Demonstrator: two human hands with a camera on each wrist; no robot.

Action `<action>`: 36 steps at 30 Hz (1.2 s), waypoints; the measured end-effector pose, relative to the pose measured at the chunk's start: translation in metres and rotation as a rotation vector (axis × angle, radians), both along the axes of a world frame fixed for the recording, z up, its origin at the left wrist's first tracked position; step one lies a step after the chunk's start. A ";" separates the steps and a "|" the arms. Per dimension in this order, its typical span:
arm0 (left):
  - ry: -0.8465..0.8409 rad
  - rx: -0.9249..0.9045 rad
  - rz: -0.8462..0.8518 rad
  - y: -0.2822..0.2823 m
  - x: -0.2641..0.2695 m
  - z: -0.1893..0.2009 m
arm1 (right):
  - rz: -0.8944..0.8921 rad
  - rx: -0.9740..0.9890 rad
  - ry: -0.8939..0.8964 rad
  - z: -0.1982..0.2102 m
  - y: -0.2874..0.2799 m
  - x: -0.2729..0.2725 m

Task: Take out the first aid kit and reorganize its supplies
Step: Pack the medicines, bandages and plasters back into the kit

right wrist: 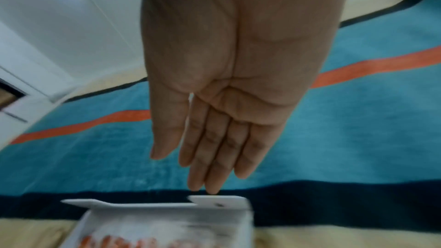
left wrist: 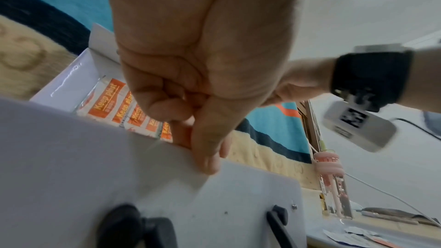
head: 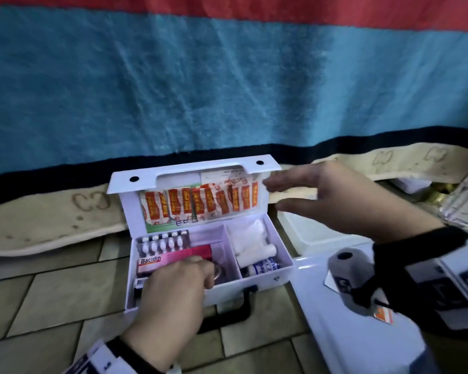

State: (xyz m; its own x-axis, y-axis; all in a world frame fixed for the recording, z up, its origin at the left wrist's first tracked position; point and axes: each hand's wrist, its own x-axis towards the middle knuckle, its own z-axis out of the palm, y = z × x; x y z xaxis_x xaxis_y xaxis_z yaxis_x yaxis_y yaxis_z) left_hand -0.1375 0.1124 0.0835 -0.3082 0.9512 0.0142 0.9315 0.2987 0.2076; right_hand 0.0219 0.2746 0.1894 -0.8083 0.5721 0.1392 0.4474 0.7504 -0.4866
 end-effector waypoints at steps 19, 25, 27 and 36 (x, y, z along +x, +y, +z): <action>-0.025 -0.003 0.073 -0.001 0.005 0.002 | -0.413 0.118 -0.656 -0.133 0.019 0.140; 0.017 0.027 0.040 -0.001 0.005 -0.005 | -0.427 0.066 -0.638 -0.135 0.025 0.137; 0.020 0.031 0.037 -0.001 0.004 -0.006 | -0.452 0.012 -0.598 -0.133 0.023 0.135; -0.025 0.014 0.046 -0.001 0.003 -0.005 | -0.344 -0.049 -0.543 -0.092 0.016 0.116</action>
State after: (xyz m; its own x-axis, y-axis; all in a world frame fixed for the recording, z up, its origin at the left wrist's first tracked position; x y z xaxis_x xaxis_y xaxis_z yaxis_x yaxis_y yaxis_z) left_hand -0.1340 0.1110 0.0789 -0.3517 0.9359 0.0191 0.9114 0.3377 0.2353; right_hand 0.1379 0.2901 0.0977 -0.5257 0.8065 -0.2707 0.8506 0.5031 -0.1530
